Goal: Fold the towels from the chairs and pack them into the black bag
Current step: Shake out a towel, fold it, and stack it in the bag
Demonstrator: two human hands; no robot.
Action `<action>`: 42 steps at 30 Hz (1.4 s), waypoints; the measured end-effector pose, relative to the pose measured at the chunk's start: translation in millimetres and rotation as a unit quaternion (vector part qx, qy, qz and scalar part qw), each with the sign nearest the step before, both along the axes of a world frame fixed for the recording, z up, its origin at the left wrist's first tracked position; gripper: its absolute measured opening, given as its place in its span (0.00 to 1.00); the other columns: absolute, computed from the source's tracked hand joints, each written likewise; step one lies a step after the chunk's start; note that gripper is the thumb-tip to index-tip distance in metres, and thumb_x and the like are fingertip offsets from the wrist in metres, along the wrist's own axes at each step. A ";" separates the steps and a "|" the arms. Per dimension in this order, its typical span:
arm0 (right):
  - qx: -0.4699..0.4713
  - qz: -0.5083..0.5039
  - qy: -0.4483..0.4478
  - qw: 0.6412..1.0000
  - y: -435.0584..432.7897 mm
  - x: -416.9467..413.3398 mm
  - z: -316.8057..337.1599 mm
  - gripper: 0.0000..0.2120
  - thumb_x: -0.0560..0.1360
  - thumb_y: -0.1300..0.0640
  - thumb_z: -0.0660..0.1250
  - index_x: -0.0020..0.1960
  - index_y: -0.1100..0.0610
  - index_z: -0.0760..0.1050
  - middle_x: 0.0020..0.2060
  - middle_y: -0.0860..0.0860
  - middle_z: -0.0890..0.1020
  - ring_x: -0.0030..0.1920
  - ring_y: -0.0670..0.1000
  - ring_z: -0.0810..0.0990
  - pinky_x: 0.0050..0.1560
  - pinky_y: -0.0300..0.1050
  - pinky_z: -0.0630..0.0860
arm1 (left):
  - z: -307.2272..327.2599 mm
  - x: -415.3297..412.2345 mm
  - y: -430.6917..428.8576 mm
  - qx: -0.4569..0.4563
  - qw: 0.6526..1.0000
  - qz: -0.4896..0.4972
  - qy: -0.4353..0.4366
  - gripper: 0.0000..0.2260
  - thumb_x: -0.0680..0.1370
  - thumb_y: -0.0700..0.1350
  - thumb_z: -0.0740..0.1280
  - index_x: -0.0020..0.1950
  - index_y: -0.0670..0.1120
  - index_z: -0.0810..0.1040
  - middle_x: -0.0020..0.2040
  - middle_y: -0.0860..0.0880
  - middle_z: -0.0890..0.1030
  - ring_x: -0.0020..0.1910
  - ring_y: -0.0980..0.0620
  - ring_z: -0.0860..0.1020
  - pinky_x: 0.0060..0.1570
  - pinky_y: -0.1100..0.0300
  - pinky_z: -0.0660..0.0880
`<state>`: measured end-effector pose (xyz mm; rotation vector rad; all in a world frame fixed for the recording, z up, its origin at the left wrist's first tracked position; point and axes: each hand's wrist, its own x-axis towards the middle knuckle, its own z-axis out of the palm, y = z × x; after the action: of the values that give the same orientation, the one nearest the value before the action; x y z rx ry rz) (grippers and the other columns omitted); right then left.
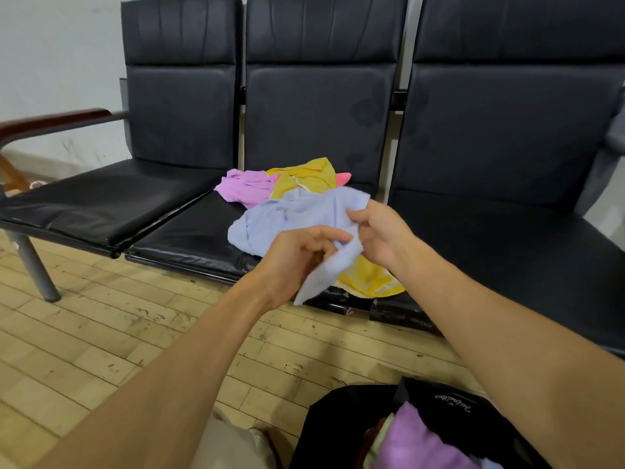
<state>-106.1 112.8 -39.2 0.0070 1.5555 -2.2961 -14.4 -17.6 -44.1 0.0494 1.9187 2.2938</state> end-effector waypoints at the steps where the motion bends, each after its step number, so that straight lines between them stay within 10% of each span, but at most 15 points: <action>1: -0.017 -0.005 0.016 1.000 5.6 1.8 7.7 0.16 0.78 0.69 0.58 0.65 0.65 0.72 0.60 0.63 0.78 0.58 0.60 0.79 0.53 0.53 0.79 | 0.8 -1.1 0.5 0.003 0.999 0.034 0.014 0.19 0.75 0.34 0.51 0.55 0.39 0.79 0.43 0.41 0.77 0.43 0.46 0.76 0.52 0.51 0.72; 7: -0.125 -0.027 0.057 0.990 45.1 23.8 44.5 0.11 0.77 0.70 0.56 0.51 0.65 0.76 0.47 0.60 0.80 0.51 0.56 0.80 0.60 0.51 0.76 | -5.5 -20.0 18.6 0.071 0.968 0.224 -0.083 0.09 0.79 0.46 0.58 0.52 0.44 0.75 0.49 0.43 0.75 0.43 0.46 0.76 0.46 0.51 0.75; 11: -0.143 -0.085 0.046 0.985 86.5 38.8 61.7 0.15 0.76 0.68 0.54 0.33 0.58 0.69 0.29 0.53 0.71 0.33 0.50 0.73 0.36 0.42 0.71 | -21.3 -43.9 41.1 0.191 0.968 0.130 -0.097 0.15 0.80 0.53 0.57 0.58 0.45 0.76 0.54 0.42 0.77 0.47 0.44 0.76 0.48 0.50 0.74; 16: -0.002 -0.093 0.026 0.995 149.6 58.8 41.4 0.16 0.71 0.69 0.55 0.27 0.57 0.67 0.24 0.52 0.69 0.28 0.50 0.71 0.31 0.41 0.70 | -32.4 -69.0 79.7 0.263 0.943 0.197 -0.063 0.14 0.82 0.42 0.58 0.66 0.40 0.70 0.62 0.43 0.75 0.57 0.45 0.76 0.52 0.55 0.76; 20: 0.146 -0.078 -0.033 0.986 186.8 65.2 2.8 0.06 0.67 0.69 0.60 0.38 0.63 0.74 0.28 0.54 0.78 0.31 0.52 0.78 0.34 0.42 0.74 | -33.2 -78.4 112.9 0.024 0.970 0.238 -0.042 0.10 0.77 0.28 0.57 0.55 0.40 0.68 0.44 0.46 0.74 0.43 0.49 0.75 0.40 0.61 0.75; 25: 0.309 -0.056 -0.035 0.949 221.9 69.6 -30.8 0.20 0.59 0.64 0.62 0.49 0.66 0.78 0.47 0.61 0.80 0.47 0.57 0.79 0.48 0.49 0.75 | -20.2 -50.6 178.2 0.017 0.997 0.077 -0.018 0.10 0.75 0.38 0.61 0.56 0.41 0.73 0.48 0.41 0.77 0.47 0.44 0.77 0.49 0.51 0.74; 33: 0.372 -0.169 0.061 0.911 270.4 62.1 -44.5 0.16 0.74 0.62 0.60 0.62 0.54 0.71 0.50 0.54 0.77 0.46 0.52 0.75 0.38 0.42 0.70 | -54.2 -17.8 223.9 -0.167 0.983 -0.046 -0.053 0.10 0.72 0.32 0.59 0.42 0.46 0.73 0.40 0.48 0.75 0.43 0.49 0.73 0.39 0.58 0.69; 42: 0.439 -0.158 0.113 0.877 237.7 63.5 -55.3 0.11 0.71 0.60 0.62 0.37 0.68 0.74 0.33 0.61 0.73 0.36 0.59 0.69 0.37 0.51 0.71 | -69.6 -11.6 232.1 -0.231 0.967 -0.080 -0.068 0.14 0.65 0.37 0.58 0.49 0.38 0.76 0.45 0.47 0.73 0.46 0.49 0.70 0.44 0.55 0.69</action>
<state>-42.6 350.5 -94.6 0.2498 2.7619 -1.6052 -26.0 214.5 -113.7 -0.0067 2.2273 1.6567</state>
